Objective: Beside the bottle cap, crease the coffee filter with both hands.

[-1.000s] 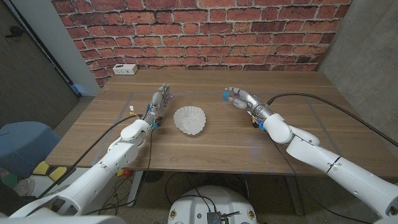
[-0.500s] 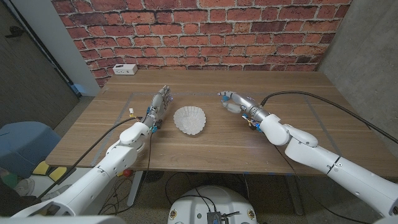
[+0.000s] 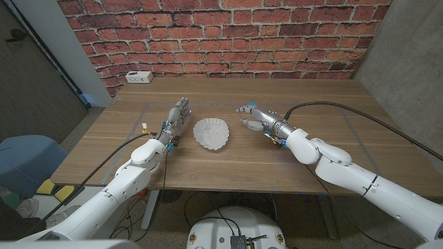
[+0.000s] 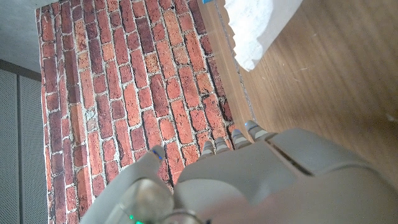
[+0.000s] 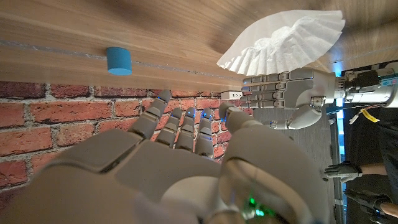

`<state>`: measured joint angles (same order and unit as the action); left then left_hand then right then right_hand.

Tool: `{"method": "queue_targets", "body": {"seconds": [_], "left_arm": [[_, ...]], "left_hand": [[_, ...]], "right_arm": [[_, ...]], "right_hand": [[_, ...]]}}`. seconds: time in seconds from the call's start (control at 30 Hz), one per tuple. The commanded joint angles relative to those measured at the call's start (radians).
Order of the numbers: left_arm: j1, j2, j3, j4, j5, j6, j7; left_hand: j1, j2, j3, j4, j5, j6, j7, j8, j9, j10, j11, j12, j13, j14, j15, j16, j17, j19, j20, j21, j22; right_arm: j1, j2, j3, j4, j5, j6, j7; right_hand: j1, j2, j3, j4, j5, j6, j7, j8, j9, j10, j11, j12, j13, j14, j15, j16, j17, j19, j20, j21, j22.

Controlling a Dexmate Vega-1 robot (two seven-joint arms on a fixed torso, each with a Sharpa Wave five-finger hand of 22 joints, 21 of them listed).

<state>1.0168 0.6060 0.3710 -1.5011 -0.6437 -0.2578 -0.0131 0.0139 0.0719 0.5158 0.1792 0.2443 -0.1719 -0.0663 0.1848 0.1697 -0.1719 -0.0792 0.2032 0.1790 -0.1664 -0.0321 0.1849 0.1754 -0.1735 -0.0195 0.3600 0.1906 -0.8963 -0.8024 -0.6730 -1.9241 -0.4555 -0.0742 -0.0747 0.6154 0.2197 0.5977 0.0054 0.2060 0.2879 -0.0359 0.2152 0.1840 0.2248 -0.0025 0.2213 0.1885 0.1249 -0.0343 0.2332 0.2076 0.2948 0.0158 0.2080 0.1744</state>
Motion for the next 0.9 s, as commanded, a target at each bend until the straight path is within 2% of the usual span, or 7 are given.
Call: {"method": "queue_targets", "body": {"seconds": [0.03,0.07,0.1,0.13,0.37,0.53,0.9], "left_arm": [[0.043,0.02,-0.011,-0.037,0.004,-0.008,0.018],[0.047,0.024,-0.011,-0.042,0.004,-0.005,0.02],[0.052,0.028,-0.012,-0.048,0.005,-0.004,0.022],[0.057,0.031,-0.014,-0.053,0.006,-0.002,0.025],[0.08,0.043,-0.02,-0.072,0.001,0.001,0.027],[0.084,0.048,-0.02,-0.073,-0.005,0.0,0.015],[0.09,0.061,-0.015,-0.078,-0.019,0.013,-0.014]], "left_hand": [[0.015,0.094,0.004,-0.007,0.005,-0.076,0.01,0.014,0.005,-0.108,0.013,0.012,0.003,-0.134,-0.011,0.006,-0.002,-0.021,0.006,0.0,0.001],[0.016,0.094,0.005,-0.007,0.005,-0.075,0.011,0.013,0.005,-0.106,0.01,0.012,0.003,-0.13,-0.008,0.007,-0.002,-0.017,0.006,0.001,0.001],[0.018,0.094,0.007,-0.008,0.005,-0.071,0.012,0.012,0.006,-0.103,0.022,0.012,0.004,-0.128,-0.007,0.005,-0.002,-0.014,0.006,0.0,0.001],[0.019,0.094,0.007,-0.008,0.004,-0.069,0.013,0.012,0.006,-0.103,0.016,0.011,0.004,-0.126,-0.004,0.005,-0.002,-0.013,0.007,0.0,0.001],[0.023,0.094,0.012,-0.01,0.003,-0.063,0.019,0.008,0.006,-0.099,0.02,0.009,0.004,-0.119,-0.001,0.003,-0.002,-0.003,0.006,0.001,0.0],[0.027,0.097,0.017,-0.011,0.002,-0.057,0.022,0.007,0.006,-0.094,0.028,0.008,0.004,-0.114,0.001,0.001,-0.003,0.004,0.007,0.0,0.0],[0.031,0.099,0.024,-0.011,0.0,-0.042,0.027,0.007,0.005,-0.087,0.027,0.007,0.003,-0.107,0.0,0.0,-0.002,0.01,0.006,-0.001,-0.001]], "right_arm": [[0.004,0.001,-0.03,-0.026,-0.064,0.011,0.048],[0.005,0.001,-0.032,-0.028,-0.067,0.013,0.054],[0.006,0.001,-0.034,-0.029,-0.07,0.016,0.06],[0.008,0.002,-0.037,-0.03,-0.073,0.018,0.068],[0.011,0.01,-0.053,-0.033,-0.094,0.025,0.103],[0.012,0.018,-0.061,-0.033,-0.107,0.023,0.12],[0.029,0.042,-0.093,-0.019,-0.129,0.027,0.171]], "right_hand": [[0.017,0.0,0.015,0.003,-0.007,0.014,0.003,-0.003,0.002,0.017,-0.001,-0.002,0.002,0.01,-0.011,0.005,0.003,0.002,-0.004,0.009,0.005],[0.019,0.0,0.017,0.003,-0.007,0.018,0.004,-0.002,0.002,0.02,-0.001,-0.002,0.002,0.011,-0.011,0.005,0.003,0.003,-0.003,0.01,0.005],[0.021,-0.001,0.02,0.004,-0.008,0.022,0.005,-0.001,0.002,0.023,0.0,-0.002,0.003,0.012,-0.011,0.006,0.004,0.005,-0.004,0.01,0.005],[0.024,-0.002,0.023,0.005,-0.009,0.03,0.004,0.001,0.002,0.026,0.0,-0.001,0.003,0.015,-0.012,0.007,0.004,0.007,-0.004,0.011,0.005],[0.036,-0.005,0.037,0.01,-0.015,0.064,0.002,0.007,0.003,0.051,-0.001,0.002,0.003,0.034,-0.013,0.015,0.006,0.022,-0.001,0.016,0.006],[0.041,-0.005,0.043,0.013,-0.017,0.072,0.0,0.007,0.003,0.059,-0.003,0.002,0.003,0.037,-0.017,0.017,0.007,0.024,-0.001,0.017,0.006],[0.048,-0.006,0.049,0.015,-0.019,0.076,0.001,0.003,0.003,0.06,-0.005,-0.001,0.003,0.037,-0.02,0.017,0.008,0.025,-0.001,0.016,0.007]]}}
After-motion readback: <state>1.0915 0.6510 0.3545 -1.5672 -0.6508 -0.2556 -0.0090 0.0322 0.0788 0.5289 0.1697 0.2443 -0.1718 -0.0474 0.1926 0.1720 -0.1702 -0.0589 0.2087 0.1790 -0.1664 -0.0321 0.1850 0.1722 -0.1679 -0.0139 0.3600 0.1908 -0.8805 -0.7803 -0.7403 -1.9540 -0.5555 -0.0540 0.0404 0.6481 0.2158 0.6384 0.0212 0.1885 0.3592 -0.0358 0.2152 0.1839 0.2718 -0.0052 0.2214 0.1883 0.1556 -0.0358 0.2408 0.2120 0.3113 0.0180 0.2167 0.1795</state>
